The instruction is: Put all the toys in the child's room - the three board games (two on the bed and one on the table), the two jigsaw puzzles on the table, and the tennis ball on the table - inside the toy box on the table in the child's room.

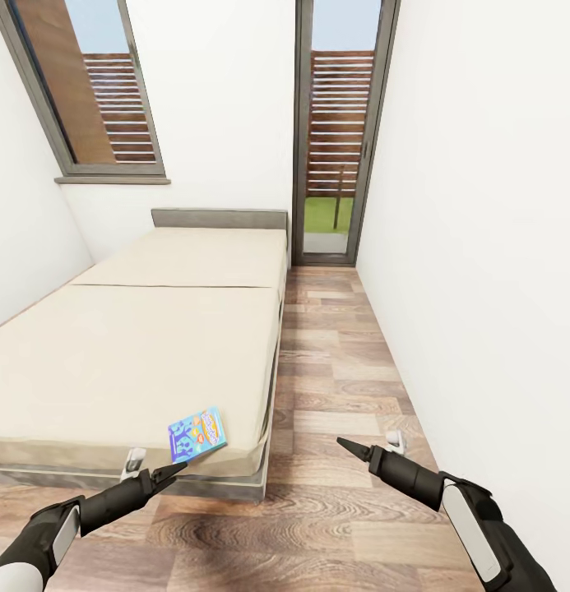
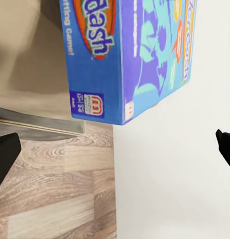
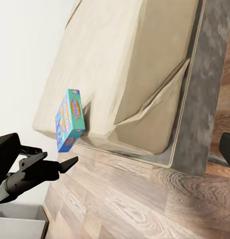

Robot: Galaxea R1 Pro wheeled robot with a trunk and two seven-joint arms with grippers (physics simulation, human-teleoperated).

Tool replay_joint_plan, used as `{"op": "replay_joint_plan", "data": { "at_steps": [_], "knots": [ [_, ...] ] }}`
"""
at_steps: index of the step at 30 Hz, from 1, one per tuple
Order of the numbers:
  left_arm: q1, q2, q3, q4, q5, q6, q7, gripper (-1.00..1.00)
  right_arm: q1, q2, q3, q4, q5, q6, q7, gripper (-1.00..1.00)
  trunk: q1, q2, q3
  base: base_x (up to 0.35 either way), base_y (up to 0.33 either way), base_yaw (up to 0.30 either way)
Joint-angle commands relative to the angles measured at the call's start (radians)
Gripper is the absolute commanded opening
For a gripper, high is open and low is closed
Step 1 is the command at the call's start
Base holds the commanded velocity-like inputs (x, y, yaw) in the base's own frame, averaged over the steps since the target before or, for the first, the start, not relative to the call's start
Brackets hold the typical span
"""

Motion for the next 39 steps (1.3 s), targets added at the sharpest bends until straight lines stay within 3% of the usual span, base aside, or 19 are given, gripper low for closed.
{"op": "replay_joint_plan", "data": {
  "at_steps": [1,19,26,35,39],
  "knots": [
    [-0.001,-0.001,0.007,0.000,-0.007,0.010,-0.006,1.00,-0.001,0.000,-0.001,0.000,-0.005,0.007,0.001,1.00,0.000,0.000,-0.001,0.000,0.000,0.000],
    [-0.001,0.000,0.007,0.000,-0.007,0.007,-0.006,1.00,-0.001,0.000,-0.001,0.000,-0.006,0.007,0.001,1.00,0.000,0.000,-0.001,0.000,0.000,0.000],
    [-0.001,0.001,0.007,0.000,-0.007,0.007,-0.006,1.00,-0.001,0.000,-0.001,0.000,-0.005,0.007,0.001,1.00,0.027,-0.049,-0.023,0.000,0.000,0.000],
    [-0.001,0.001,0.007,0.000,-0.007,0.006,-0.006,1.00,-0.001,0.000,-0.001,0.000,-0.005,0.006,0.001,1.00,0.027,-0.049,-0.023,0.000,0.000,0.000],
    [-0.001,0.001,0.007,0.000,-0.007,0.005,-0.006,1.00,-0.001,0.000,0.000,0.000,-0.005,0.006,0.001,1.00,0.042,-0.077,-0.035,0.000,0.000,0.000]
  ]
}}
